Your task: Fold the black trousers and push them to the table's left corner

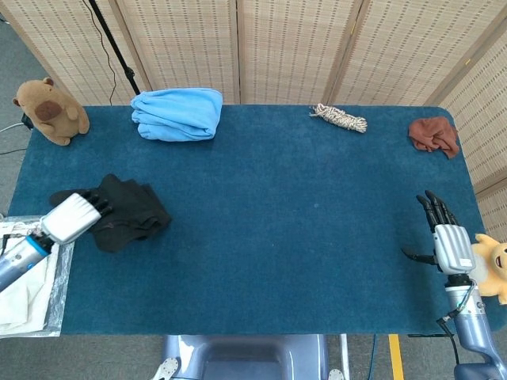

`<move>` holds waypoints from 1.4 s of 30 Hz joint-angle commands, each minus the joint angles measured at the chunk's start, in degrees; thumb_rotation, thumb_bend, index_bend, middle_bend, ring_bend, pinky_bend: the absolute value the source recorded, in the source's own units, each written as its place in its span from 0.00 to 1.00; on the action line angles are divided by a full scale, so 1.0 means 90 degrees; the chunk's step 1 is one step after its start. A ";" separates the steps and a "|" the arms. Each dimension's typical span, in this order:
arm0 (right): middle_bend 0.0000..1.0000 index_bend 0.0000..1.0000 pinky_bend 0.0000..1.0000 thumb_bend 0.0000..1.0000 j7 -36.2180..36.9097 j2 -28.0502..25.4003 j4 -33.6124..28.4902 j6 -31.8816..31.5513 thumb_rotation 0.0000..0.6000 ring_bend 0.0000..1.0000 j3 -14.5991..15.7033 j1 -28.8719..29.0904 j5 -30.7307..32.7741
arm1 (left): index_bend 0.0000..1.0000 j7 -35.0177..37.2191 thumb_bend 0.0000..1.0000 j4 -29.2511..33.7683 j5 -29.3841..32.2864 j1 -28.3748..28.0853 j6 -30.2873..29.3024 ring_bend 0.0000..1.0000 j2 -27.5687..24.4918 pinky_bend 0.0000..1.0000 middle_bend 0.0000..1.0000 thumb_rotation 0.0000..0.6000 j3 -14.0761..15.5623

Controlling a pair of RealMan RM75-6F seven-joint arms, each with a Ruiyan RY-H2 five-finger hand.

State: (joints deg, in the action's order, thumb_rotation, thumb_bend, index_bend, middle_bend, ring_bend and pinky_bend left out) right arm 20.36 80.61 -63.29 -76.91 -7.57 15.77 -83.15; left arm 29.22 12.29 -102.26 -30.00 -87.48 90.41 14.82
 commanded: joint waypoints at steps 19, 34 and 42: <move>0.00 0.01 0.15 0.00 -0.0049 0.0024 -0.0137 -0.0053 1.00 0.00 0.0101 0.0045 -0.0178 | 0.00 0.0519 0.00 0.1015 -0.0533 0.1367 -0.0720 0.00 -0.1017 0.12 0.00 0.83 0.0605; 0.00 0.00 0.11 0.00 -0.0424 -0.0370 -0.0644 -0.0857 1.00 0.00 0.0094 -0.0231 -0.0430 | 0.00 0.0826 0.04 0.3339 -0.0288 0.1099 -0.0927 0.00 -0.1604 0.00 0.00 0.70 0.0141; 0.00 0.00 0.07 0.00 -0.0522 -0.0738 -0.1113 -0.0862 1.00 0.00 0.0070 -0.0347 -0.0325 | 0.00 0.1279 0.05 0.5013 -0.0245 0.0996 -0.0755 0.00 -0.2487 0.00 0.00 0.70 0.0184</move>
State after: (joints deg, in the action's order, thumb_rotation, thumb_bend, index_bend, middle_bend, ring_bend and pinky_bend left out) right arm 15.90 74.53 -72.71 -84.71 -6.76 12.73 -86.24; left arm 38.03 52.58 -105.80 -20.66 -94.85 71.54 17.17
